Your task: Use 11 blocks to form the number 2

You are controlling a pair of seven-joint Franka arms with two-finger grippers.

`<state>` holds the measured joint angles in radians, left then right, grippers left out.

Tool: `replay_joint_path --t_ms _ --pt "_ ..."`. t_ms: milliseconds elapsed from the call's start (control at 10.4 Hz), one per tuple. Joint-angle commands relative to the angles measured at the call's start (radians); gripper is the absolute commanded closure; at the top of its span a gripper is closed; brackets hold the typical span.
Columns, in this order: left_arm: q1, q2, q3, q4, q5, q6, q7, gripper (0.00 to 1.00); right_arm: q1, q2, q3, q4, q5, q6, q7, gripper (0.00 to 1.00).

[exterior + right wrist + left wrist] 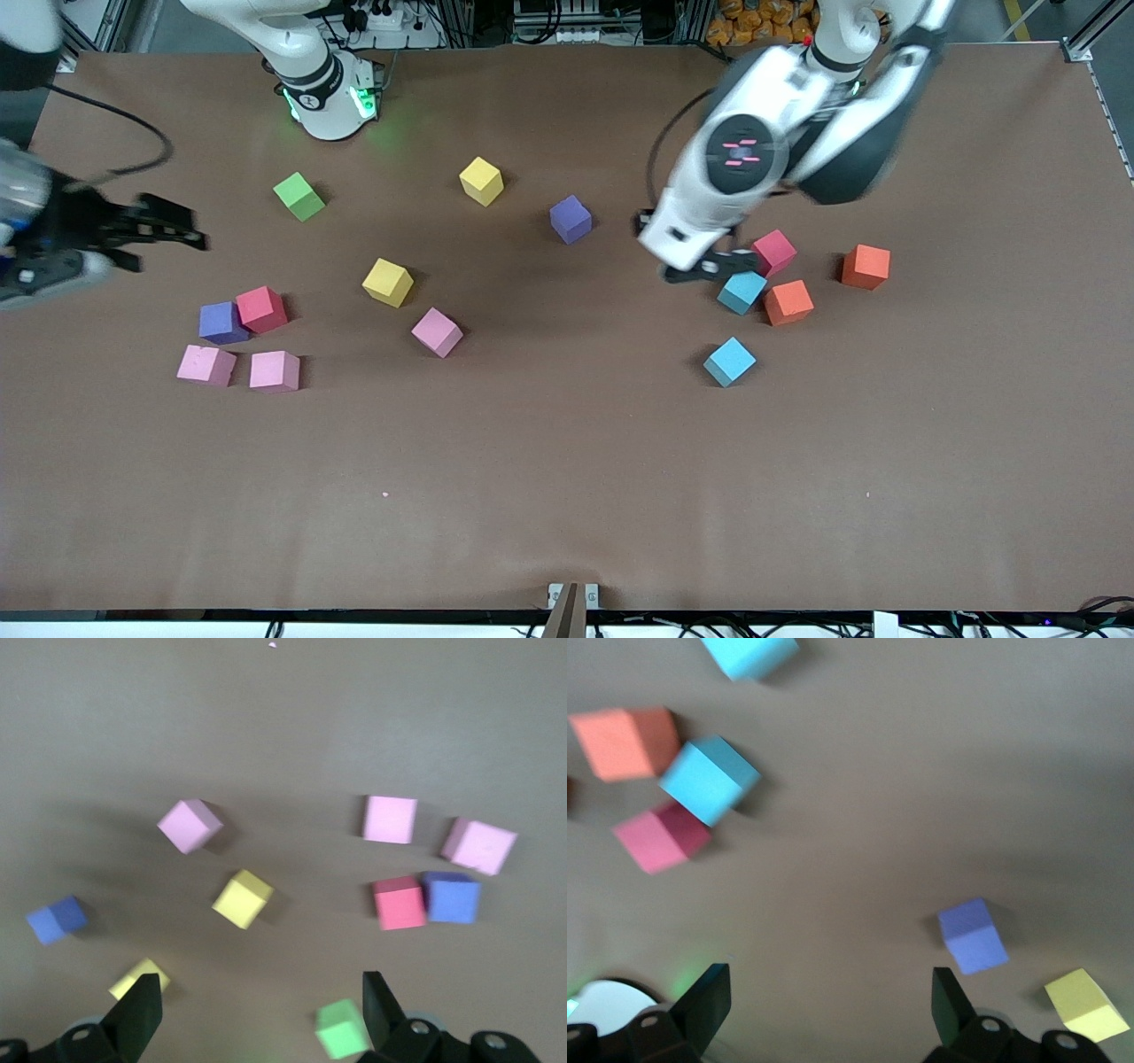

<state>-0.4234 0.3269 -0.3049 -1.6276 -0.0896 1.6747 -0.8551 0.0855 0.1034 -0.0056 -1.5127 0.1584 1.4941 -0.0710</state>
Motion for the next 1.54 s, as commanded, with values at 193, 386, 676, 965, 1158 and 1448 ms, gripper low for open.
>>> replay_joint_path --t_ms 193,386,676,965,1158,1448 --pt "-0.253 0.125 0.012 0.009 -0.064 0.121 -0.315 0.00 -0.012 -0.040 0.177 -0.110 -0.053 -0.001 0.252 0.00" --pt "-0.331 0.176 0.012 0.009 -0.064 0.256 -0.466 0.00 -0.018 -0.100 0.182 -0.209 -0.053 0.001 0.263 0.00" --pt "-0.414 0.266 0.012 0.015 -0.061 0.486 -0.692 0.00 -0.010 -0.113 0.193 -0.288 -0.051 -0.002 0.391 0.00" --pt "-0.491 0.319 0.013 0.015 -0.056 0.574 -0.925 0.00 -0.012 -0.114 0.197 -0.348 -0.051 0.009 0.405 0.00" --pt "-0.544 0.331 0.013 0.015 -0.055 0.638 -1.034 0.00 -0.010 -0.102 0.199 -0.354 -0.049 0.030 0.471 0.00" --pt "-0.587 0.362 0.020 0.023 -0.047 0.707 -1.084 0.00 0.016 -0.059 0.200 -0.425 -0.048 0.217 0.589 0.00"
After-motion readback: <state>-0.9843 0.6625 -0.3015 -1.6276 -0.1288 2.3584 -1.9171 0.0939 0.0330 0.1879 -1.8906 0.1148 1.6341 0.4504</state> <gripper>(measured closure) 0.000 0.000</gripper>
